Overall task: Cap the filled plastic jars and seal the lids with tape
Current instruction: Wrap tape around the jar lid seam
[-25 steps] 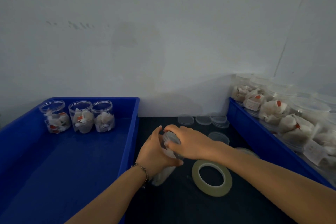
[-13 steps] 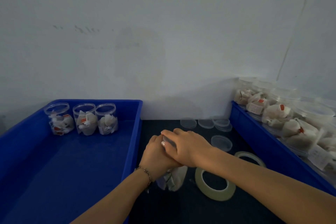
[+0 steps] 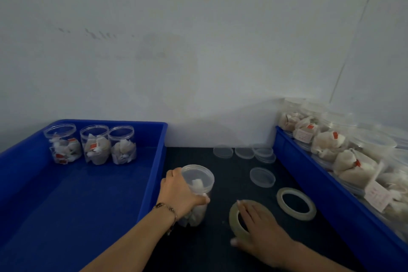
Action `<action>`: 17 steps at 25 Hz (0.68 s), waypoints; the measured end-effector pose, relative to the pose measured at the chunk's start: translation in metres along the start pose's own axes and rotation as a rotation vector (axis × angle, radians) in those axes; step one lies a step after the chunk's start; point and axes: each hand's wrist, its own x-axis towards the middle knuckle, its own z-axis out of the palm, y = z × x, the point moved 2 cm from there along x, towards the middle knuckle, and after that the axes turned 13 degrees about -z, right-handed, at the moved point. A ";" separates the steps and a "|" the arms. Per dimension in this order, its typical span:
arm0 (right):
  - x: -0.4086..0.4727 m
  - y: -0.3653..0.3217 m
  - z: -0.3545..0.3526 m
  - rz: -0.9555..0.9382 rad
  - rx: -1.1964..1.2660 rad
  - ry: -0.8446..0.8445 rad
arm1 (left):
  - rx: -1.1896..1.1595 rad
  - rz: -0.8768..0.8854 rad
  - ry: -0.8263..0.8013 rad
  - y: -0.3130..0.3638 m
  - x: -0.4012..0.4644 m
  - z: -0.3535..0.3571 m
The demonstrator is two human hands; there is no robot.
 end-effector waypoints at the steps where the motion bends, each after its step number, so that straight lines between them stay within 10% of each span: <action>1: -0.004 0.003 0.011 -0.010 -0.034 -0.042 | -0.013 -0.024 -0.055 0.002 -0.002 0.004; 8: -0.007 -0.007 0.004 0.061 -0.070 0.028 | 0.142 -0.045 -0.249 0.006 -0.012 0.026; 17: -0.036 -0.020 -0.029 -0.088 -0.078 0.187 | 0.388 0.614 -0.213 0.027 -0.034 -0.015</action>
